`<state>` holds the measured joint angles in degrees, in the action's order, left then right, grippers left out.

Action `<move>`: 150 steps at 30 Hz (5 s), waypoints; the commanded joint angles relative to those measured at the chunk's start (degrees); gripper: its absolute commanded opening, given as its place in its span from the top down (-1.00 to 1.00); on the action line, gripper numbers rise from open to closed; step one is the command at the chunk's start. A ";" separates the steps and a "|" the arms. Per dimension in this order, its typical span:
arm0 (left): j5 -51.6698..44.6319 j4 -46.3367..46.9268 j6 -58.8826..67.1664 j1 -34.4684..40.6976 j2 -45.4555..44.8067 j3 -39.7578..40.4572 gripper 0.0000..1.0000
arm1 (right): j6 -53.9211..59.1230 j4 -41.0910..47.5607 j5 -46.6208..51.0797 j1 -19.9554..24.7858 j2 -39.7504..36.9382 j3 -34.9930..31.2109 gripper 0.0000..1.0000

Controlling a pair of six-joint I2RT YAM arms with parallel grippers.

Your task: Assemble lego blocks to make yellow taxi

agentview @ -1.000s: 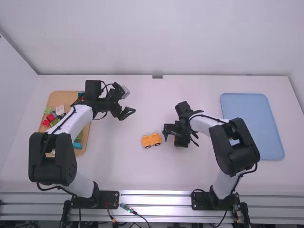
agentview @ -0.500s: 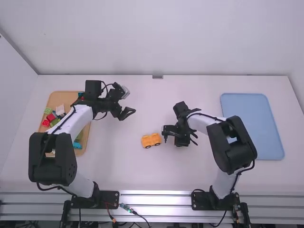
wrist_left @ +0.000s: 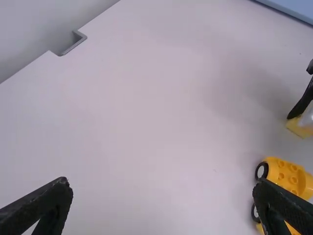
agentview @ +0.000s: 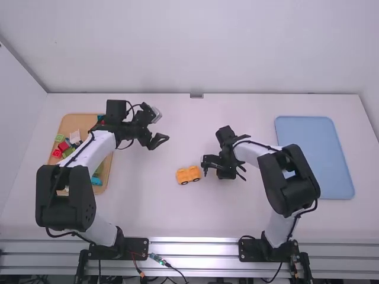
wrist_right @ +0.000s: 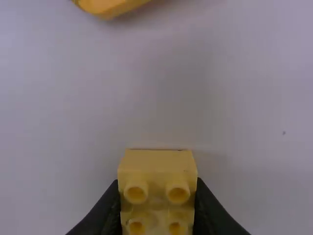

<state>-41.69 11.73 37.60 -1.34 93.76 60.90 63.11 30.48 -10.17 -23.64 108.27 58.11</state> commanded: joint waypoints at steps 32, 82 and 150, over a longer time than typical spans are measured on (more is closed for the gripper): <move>-0.90 -3.37 0.47 -0.17 0.57 0.92 -0.98 | -122.99 -1.95 3.89 3.89 0.81 1.55 1.00; -0.83 -3.61 0.49 -0.52 0.57 0.92 -0.99 | -70.97 -9.03 -0.52 1.66 0.75 1.62 0.55; -20.96 9.20 36.73 0.70 0.57 -5.95 -0.98 | 18.95 5.95 -30.32 12.92 -15.36 3.72 -0.99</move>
<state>-55.79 20.69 66.32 -0.99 93.76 57.82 77.12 36.42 -31.57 -11.51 92.51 65.54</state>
